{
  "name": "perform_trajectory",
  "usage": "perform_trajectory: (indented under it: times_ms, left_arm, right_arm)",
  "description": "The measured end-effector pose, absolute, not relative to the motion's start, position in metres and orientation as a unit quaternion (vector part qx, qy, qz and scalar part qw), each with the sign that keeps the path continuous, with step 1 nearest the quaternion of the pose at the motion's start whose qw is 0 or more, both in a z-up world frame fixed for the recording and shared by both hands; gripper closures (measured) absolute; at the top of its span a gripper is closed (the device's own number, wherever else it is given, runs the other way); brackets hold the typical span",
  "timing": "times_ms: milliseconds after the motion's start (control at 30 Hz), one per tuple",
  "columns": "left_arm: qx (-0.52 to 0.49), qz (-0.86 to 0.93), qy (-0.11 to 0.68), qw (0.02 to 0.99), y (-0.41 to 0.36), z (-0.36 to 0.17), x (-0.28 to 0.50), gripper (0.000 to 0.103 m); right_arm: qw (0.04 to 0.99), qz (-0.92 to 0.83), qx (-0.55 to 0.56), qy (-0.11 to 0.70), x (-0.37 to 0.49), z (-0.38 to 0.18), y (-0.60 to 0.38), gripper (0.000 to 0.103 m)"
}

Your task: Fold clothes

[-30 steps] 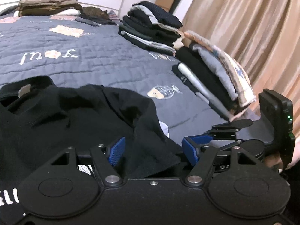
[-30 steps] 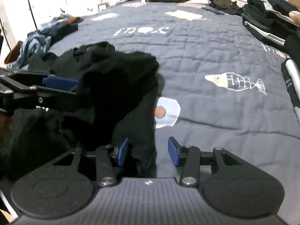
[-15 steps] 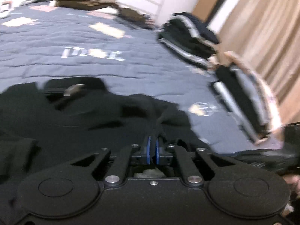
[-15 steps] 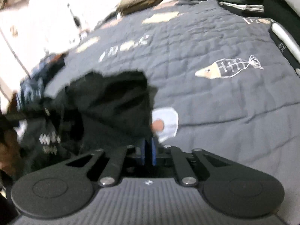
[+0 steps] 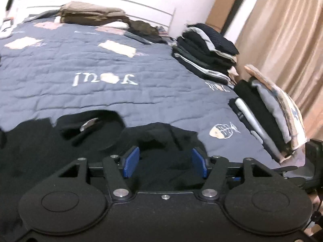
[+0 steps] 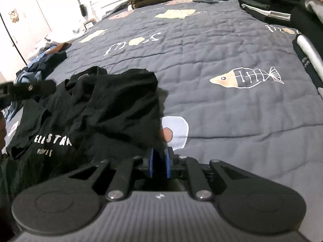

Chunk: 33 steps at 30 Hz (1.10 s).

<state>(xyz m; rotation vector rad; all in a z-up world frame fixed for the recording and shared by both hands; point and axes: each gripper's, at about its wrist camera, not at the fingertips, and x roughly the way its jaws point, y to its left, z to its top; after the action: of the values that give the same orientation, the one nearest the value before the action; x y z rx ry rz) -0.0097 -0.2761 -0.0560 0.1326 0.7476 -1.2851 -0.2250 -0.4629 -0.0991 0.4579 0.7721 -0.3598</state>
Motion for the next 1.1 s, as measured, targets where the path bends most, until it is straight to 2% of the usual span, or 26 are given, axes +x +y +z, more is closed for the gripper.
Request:
perform_trajectory:
  times_ms: [133,200,267,667,733,767,833,933,1100]
  left_arm:
    - [0.102,-0.606,0.322,0.720,-0.311,-0.055,-0.023,0.052]
    - [0.126,-0.613,0.318,0.712,-0.330,-0.057,-0.030,0.062]
    - [0.148,-0.616,0.321,0.704,-0.348,-0.060,-0.034,0.085]
    - [0.259,-0.600,0.350,0.671,-0.441,-0.101,-0.048,0.083]
    - [0.266,-0.601,0.363,0.660,-0.447,-0.108,-0.046,0.086]
    - [0.264,-0.604,0.366,0.657,-0.447,-0.110,-0.045,0.094]
    - [0.252,-0.608,0.371,0.655,-0.445,-0.109,-0.040,0.097]
    - [0.203,-0.612,0.378,0.664,-0.435,-0.100,-0.023,0.099]
    - [0.067,-0.602,0.394,0.692,-0.402,-0.082,0.021,0.101]
  right_arm:
    - [0.889,-0.165,0.215,0.369,-0.223,-0.099,-0.461,0.081]
    - [0.892,-0.161,0.216,0.363,-0.223,-0.098,-0.462,0.071]
    - [0.893,-0.161,0.215,0.360,-0.223,-0.098,-0.463,0.065]
    - [0.893,-0.159,0.201,0.369,-0.210,-0.110,-0.461,0.063]
    - [0.893,-0.160,0.208,0.366,-0.211,-0.112,-0.462,0.064]
    - [0.892,-0.161,0.213,0.364,-0.211,-0.112,-0.463,0.067]
    - [0.890,-0.159,0.227,0.361,-0.211,-0.113,-0.464,0.084]
    - [0.885,-0.163,0.247,0.358,-0.211,-0.114,-0.468,0.094]
    - [0.880,-0.171,0.313,0.313,-0.224,-0.107,-0.483,0.096]
